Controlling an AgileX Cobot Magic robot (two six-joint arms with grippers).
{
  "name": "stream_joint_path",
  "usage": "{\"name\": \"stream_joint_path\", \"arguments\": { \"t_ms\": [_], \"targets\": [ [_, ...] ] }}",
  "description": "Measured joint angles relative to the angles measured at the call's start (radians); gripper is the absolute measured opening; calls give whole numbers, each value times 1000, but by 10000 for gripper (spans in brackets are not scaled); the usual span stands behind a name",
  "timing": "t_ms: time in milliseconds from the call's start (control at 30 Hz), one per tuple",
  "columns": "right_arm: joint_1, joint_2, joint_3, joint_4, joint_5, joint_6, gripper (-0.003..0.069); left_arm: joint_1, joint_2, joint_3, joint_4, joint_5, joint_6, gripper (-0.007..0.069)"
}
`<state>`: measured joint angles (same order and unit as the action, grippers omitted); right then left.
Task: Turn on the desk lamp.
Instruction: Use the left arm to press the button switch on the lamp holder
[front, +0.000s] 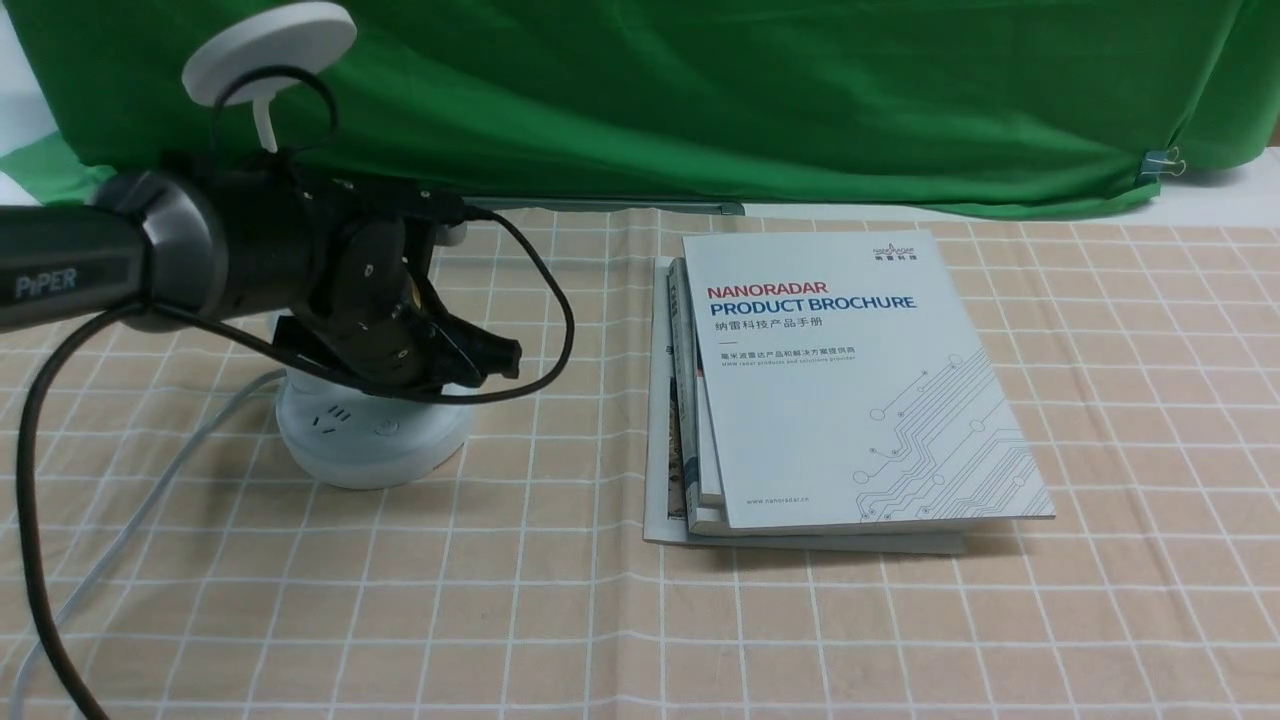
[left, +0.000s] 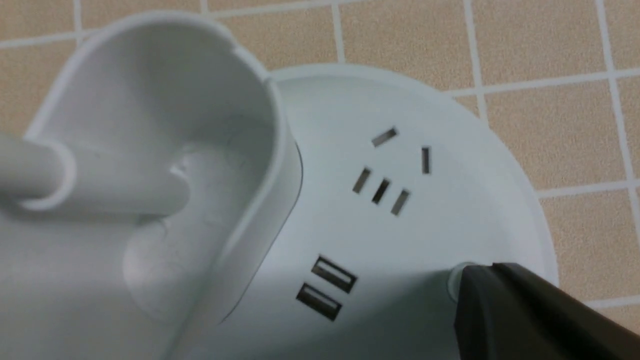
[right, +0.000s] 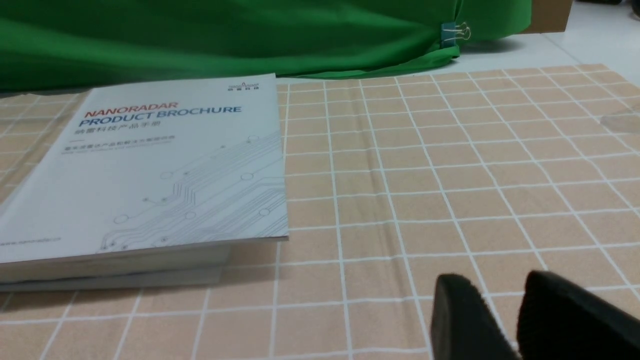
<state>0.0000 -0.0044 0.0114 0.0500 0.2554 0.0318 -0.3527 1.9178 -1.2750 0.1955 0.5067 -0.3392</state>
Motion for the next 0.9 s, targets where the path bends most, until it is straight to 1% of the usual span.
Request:
{"name": "stream_joint_path", "arguments": {
  "t_ms": [267,900],
  "targets": [
    [0,0,0,0,0,0,239,0,6,-3,0,-24,-30,-1],
    [0,0,0,0,0,0,239,0,6,-6,12,-40,-37,-1]
  ]
}}
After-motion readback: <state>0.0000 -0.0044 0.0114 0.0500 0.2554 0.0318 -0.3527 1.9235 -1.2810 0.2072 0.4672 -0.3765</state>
